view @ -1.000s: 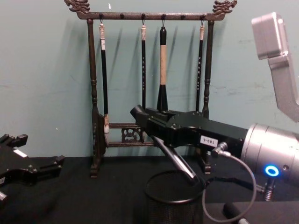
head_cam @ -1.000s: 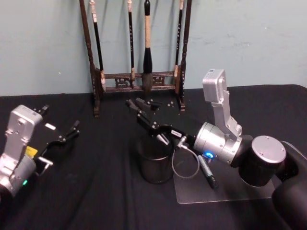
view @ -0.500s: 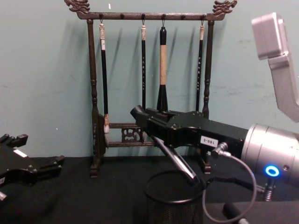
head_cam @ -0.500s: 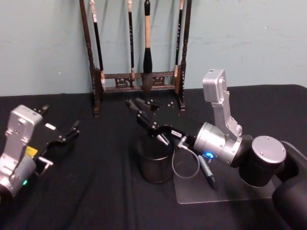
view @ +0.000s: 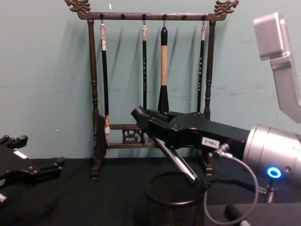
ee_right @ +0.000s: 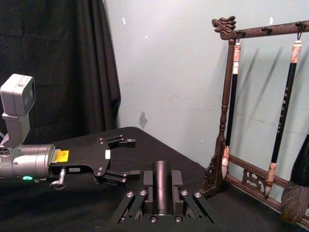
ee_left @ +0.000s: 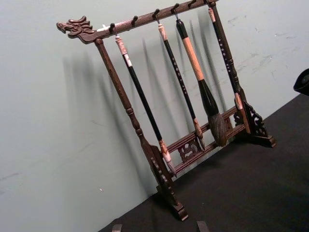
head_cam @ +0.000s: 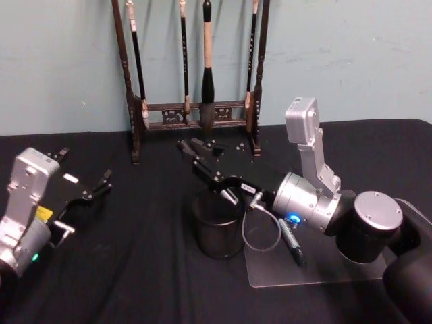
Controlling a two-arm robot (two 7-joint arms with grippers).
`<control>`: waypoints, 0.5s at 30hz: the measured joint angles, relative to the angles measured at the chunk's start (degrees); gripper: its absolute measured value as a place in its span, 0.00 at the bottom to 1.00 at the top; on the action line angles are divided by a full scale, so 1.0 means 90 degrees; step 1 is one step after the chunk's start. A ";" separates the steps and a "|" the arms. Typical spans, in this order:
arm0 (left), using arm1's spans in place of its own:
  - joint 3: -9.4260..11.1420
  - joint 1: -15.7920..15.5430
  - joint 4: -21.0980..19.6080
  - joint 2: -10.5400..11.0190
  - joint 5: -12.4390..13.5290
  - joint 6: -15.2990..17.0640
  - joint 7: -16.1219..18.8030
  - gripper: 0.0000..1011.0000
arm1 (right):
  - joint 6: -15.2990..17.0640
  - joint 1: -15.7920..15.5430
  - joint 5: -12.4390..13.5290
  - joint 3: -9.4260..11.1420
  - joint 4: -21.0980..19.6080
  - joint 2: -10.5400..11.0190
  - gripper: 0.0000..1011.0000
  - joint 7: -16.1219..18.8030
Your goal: Pick up the water-based marker from the table and place it into the pen holder.
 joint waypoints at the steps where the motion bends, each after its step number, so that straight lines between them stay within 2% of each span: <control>1: 0.0000 0.0000 0.0000 0.0000 0.0000 0.0000 0.0000 0.99 | 0.0000 0.0000 0.0000 0.0000 0.0000 0.0000 0.22 0.0000; 12: 0.0000 0.0000 0.0000 0.0000 0.0000 0.0000 0.0000 0.99 | 0.0000 0.0000 0.0000 0.0000 0.0000 0.0000 0.22 0.0000; 15: 0.0000 0.0000 0.0000 0.0000 0.0000 0.0000 0.0000 0.99 | 0.0000 0.0000 0.0000 0.0000 0.0000 0.0000 0.25 0.0000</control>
